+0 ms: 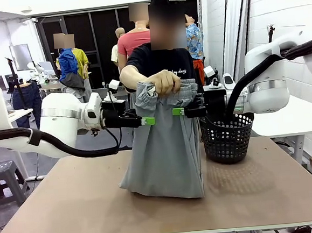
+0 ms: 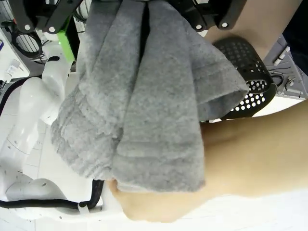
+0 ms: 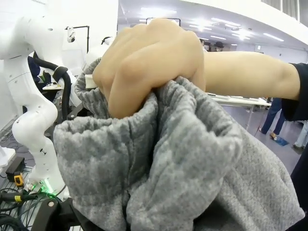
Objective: Fold the training pants.
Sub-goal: Release the ends of the Training pants and then grab the overlapped ends.
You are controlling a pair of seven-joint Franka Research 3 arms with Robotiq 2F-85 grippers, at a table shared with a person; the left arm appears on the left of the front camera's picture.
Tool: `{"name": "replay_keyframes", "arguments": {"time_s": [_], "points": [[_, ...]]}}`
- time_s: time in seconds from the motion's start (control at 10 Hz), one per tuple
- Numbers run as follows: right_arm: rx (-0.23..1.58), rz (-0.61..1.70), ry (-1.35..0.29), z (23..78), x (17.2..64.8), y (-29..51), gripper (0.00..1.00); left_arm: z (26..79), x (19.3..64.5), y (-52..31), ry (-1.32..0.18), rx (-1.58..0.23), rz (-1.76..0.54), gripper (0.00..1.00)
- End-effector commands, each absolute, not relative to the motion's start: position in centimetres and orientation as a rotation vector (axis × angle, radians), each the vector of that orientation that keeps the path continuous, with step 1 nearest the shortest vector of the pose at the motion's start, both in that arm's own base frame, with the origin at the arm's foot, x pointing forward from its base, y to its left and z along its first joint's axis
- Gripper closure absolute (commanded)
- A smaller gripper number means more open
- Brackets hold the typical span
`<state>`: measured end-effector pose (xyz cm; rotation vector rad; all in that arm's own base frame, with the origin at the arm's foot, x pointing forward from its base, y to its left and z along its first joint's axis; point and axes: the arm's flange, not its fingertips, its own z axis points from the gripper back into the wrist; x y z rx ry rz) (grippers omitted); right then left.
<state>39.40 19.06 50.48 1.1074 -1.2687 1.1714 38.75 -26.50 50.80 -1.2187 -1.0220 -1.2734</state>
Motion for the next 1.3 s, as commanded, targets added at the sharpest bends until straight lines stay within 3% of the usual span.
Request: {"name": "replay_keyframes", "arguments": {"time_s": [0.0, 0.1, 0.2, 0.3, 0.6, 0.8, 1.2], "points": [[1.128, 1.182, -1.248, 50.9, 39.9, 19.0, 0.00, 50.3, 40.0, -27.4, -1.058, -1.221, -1.274, 0.00], [1.114, 1.187, -1.219, 50.7, 40.0, 18.5, 0.00, 50.5, 40.0, -27.5, -1.112, -1.232, -1.282, 0.09], [1.109, 1.193, -1.196, 50.6, 40.2, 18.0, 0.00, 51.0, 40.0, -27.3, -1.181, -1.217, -1.268, 0.28], [1.118, 1.187, -1.186, 50.7, 40.4, 17.7, 0.07, 51.1, 40.3, -26.9, -1.193, -1.201, -1.240, 0.46], [1.129, 1.163, -1.194, 51.0, 40.6, 17.3, 0.64, 50.6, 40.3, -27.2, -1.124, -1.224, -1.247, 1.00], [1.146, 1.154, -1.204, 51.2, 40.5, 17.3, 1.00, 50.1, 40.3, -27.0, -1.077, -1.223, -1.240, 1.00], [1.178, 1.160, -1.154, 50.8, 40.7, 17.1, 1.00, 50.1, 40.1, -26.8, -1.093, -1.220, -1.214, 1.00]]}}
